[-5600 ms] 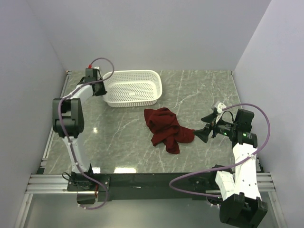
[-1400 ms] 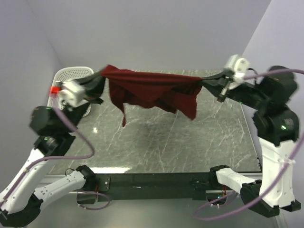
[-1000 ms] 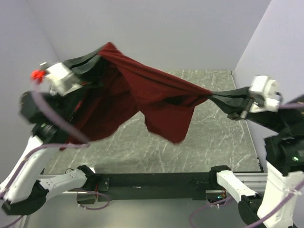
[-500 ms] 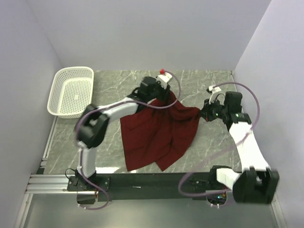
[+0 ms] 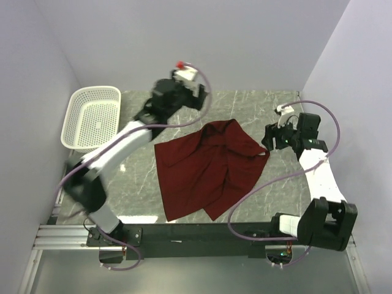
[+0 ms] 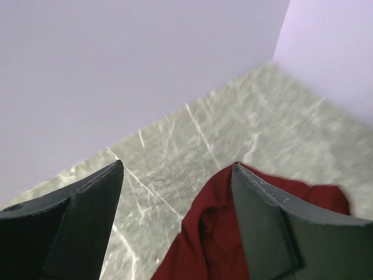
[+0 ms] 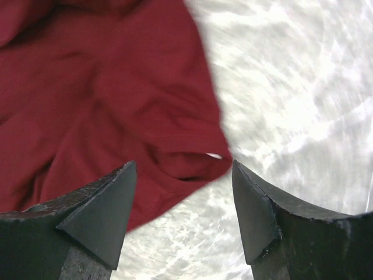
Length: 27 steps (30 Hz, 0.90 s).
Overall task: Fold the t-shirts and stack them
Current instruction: Flatten the tshirt out
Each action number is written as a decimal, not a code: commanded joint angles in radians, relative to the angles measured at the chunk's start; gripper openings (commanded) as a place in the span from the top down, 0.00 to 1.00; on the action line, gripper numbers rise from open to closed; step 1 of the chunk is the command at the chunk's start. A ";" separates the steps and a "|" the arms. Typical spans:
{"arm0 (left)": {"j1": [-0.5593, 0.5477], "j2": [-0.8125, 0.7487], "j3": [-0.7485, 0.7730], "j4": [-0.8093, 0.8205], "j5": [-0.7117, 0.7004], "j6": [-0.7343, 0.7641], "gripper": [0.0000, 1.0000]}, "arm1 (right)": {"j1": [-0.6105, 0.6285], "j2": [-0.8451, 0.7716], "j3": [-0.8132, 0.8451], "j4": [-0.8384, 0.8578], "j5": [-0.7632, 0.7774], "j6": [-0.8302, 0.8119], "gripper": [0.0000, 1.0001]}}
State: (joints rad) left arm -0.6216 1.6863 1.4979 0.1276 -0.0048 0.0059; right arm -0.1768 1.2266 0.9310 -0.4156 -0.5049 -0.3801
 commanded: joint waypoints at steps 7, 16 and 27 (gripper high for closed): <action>0.046 -0.543 -0.538 -0.269 0.100 -0.199 0.21 | 0.258 0.085 0.023 -0.211 -0.188 -0.394 0.29; 0.046 -0.884 -0.723 -0.396 -0.142 -0.198 0.19 | 0.517 0.275 0.227 -0.055 0.242 -0.385 0.28; 0.048 -1.152 -0.832 -0.448 -0.330 -0.153 0.03 | 0.681 0.615 0.524 -0.193 0.238 -0.345 0.43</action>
State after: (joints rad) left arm -0.5755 0.5762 0.7048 -0.3126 -0.2764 -0.1680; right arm 0.4988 1.7718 1.3617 -0.5522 -0.2955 -0.7479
